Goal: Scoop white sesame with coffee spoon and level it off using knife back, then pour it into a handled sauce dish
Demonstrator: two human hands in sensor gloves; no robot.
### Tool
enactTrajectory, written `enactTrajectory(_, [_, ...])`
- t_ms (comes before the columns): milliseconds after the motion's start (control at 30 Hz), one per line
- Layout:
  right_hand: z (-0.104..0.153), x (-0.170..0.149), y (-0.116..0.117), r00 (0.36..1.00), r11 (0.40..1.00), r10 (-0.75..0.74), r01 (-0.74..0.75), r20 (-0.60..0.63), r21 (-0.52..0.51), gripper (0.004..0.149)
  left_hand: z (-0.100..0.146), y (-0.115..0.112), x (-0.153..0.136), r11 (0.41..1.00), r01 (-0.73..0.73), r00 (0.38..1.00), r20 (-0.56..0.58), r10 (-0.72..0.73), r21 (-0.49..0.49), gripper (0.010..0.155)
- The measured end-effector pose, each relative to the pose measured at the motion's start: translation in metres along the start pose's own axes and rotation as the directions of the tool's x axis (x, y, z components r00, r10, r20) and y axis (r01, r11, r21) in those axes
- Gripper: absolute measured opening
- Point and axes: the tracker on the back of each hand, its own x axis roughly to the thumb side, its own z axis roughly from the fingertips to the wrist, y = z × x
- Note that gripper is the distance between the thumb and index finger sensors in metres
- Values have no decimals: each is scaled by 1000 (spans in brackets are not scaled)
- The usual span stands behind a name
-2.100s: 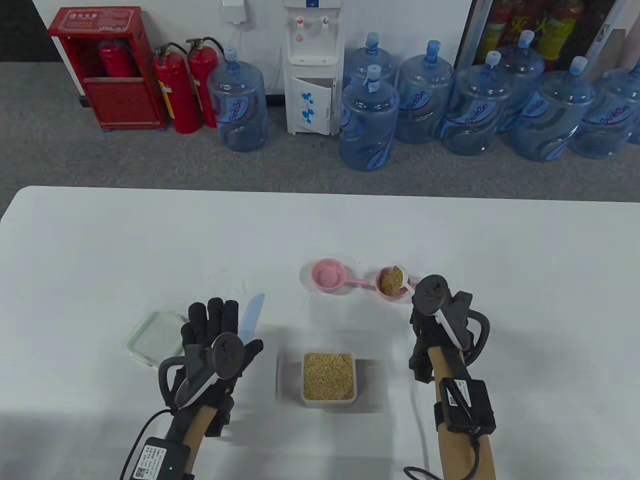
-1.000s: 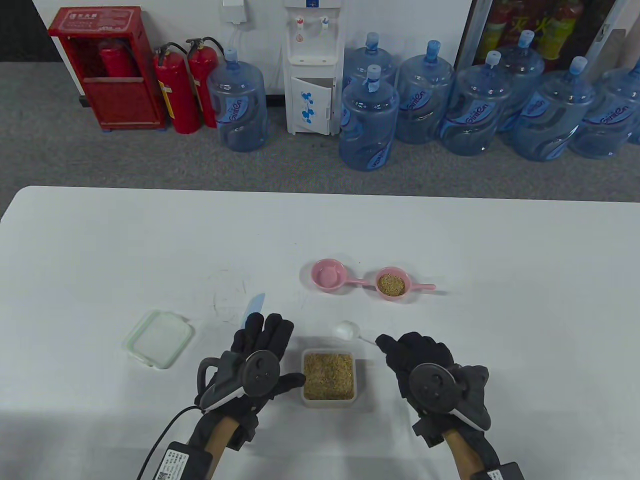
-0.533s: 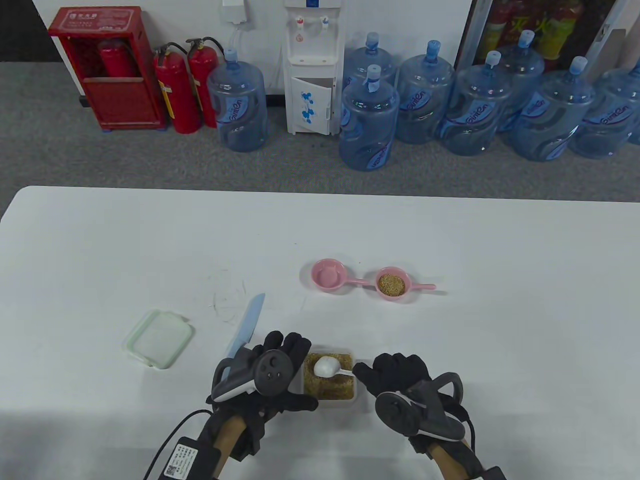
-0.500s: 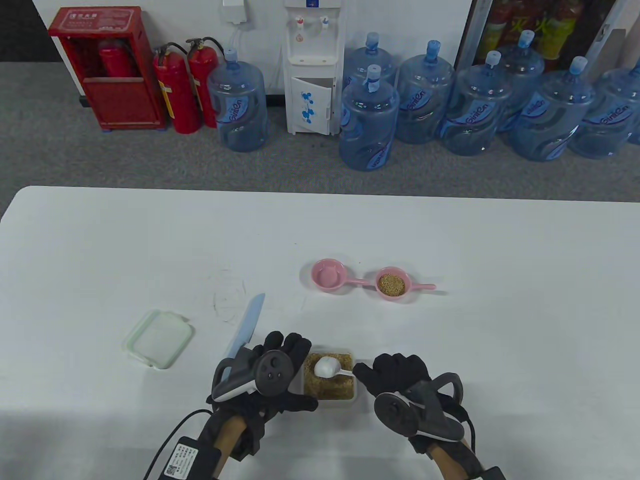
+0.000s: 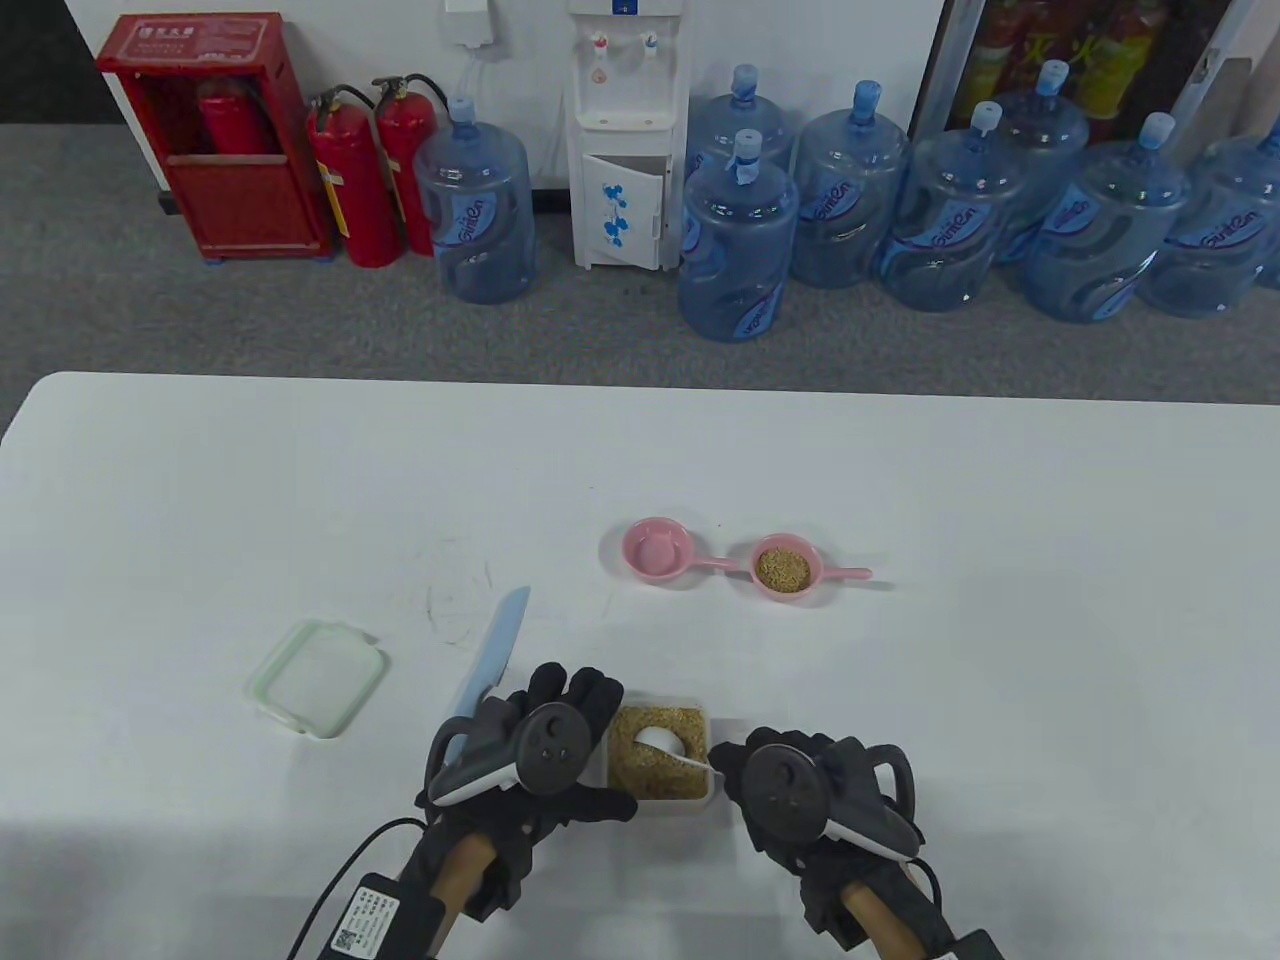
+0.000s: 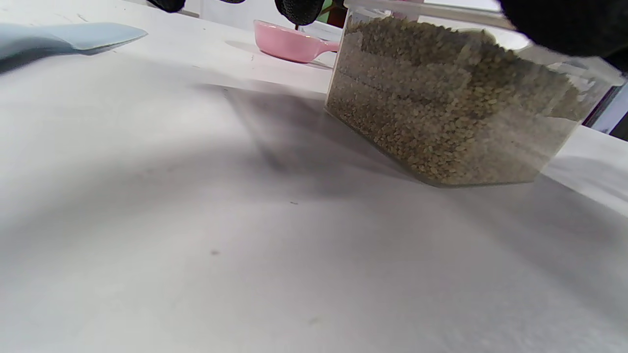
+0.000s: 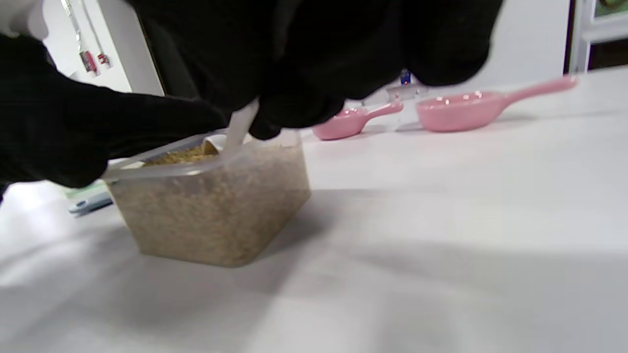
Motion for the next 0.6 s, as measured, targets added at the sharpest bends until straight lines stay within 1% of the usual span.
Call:
enactTrajectory(67, [-2, -4, 0, 998, 998, -67, 67, -20, 6, 42, 0, 0, 0, 1000, 2, 1000, -1, -2, -1, 105])
enactTrajectory(100, [-4, -7, 1, 991, 992, -127, 128, -38, 15, 42, 0, 0, 0, 1000, 3, 1000, -1, -3, -1, 105])
enactTrajectory(200, [-9, -18, 6, 956, 959, -277, 281, -98, 26, 41, 0, 0, 0, 1000, -3, 1000, 2, 3, -10, 105])
enactTrajectory(333, [-13, -33, 13, 878, 890, -435, 453, -198, 50, 41, 0, -1, 1, 1000, 0, 1000, 4, 0, -17, 105])
enactTrajectory(433, [-14, -40, 18, 822, 839, -511, 541, -253, 64, 42, 0, -1, 1, 1000, 0, 1000, 4, 0, -17, 105])
enactTrajectory(500, [-14, -47, 22, 772, 792, -566, 606, -289, 68, 42, 0, -1, 0, 1000, -2, 1000, 4, 2, -17, 104])
enactTrajectory(600, [-13, -54, 27, 717, 737, -623, 672, -314, 71, 42, -1, -1, 0, 1000, -4, 1000, 4, 4, -18, 104])
